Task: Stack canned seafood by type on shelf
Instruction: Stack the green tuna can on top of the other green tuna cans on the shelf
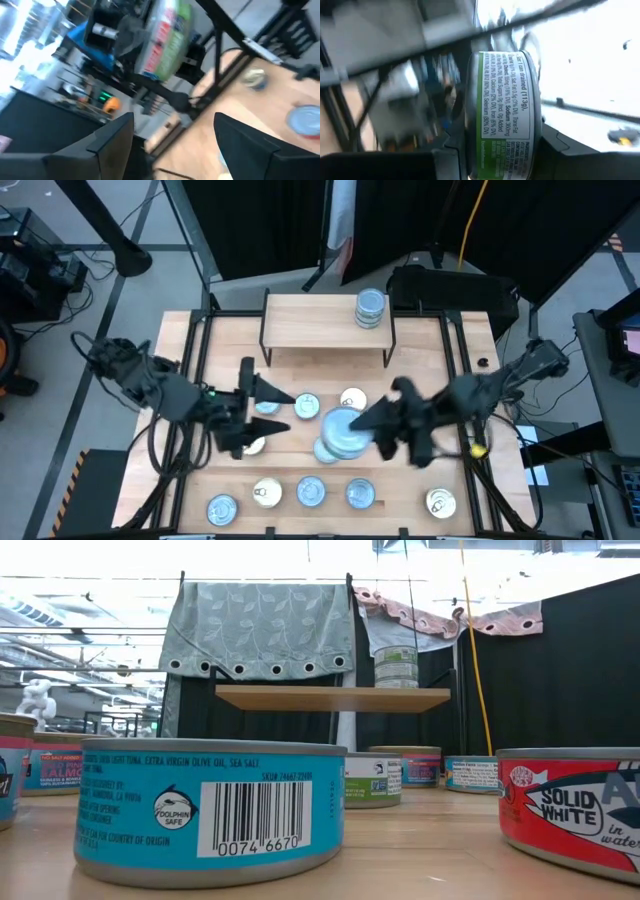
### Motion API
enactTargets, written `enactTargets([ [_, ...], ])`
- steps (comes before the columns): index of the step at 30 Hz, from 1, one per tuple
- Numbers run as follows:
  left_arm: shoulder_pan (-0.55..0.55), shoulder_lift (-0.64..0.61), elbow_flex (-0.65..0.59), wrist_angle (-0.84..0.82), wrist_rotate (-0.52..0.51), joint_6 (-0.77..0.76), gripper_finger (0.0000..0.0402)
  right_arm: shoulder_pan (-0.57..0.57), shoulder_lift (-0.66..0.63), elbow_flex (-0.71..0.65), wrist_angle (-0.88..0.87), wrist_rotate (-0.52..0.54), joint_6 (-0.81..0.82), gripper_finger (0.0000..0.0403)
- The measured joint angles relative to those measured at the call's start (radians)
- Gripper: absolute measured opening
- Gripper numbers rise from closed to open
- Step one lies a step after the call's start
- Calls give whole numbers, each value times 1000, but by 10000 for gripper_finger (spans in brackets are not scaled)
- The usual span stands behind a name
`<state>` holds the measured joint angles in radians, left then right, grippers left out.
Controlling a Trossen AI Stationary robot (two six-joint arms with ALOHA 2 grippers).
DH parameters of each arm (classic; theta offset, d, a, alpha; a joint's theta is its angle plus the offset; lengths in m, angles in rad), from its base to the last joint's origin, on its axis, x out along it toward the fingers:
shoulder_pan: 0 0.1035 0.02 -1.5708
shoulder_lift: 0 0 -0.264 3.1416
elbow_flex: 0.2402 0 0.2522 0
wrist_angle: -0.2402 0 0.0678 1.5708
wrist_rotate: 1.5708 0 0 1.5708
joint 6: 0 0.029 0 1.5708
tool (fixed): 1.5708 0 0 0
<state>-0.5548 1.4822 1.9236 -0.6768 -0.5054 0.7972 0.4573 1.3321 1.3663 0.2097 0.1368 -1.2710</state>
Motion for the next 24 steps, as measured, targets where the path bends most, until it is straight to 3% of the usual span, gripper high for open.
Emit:
enactTargets([
  [4, -12, 53, 0, 233, -74, 48, 274, -96, -44, 0, -7, -290, 108, 129],
  [7, -8, 86, 0, 324, -60, 114, 274, -153, -49, 0, -3, -412, 149, 129],
  [16, 12, 196, -2, 517, -17, 258, 274, -204, -47, 0, 0, -565, 213, 130],
  [24, 32, 240, -2, 604, 32, 285, 274, -205, -47, 0, -3, -564, 213, 130],
])
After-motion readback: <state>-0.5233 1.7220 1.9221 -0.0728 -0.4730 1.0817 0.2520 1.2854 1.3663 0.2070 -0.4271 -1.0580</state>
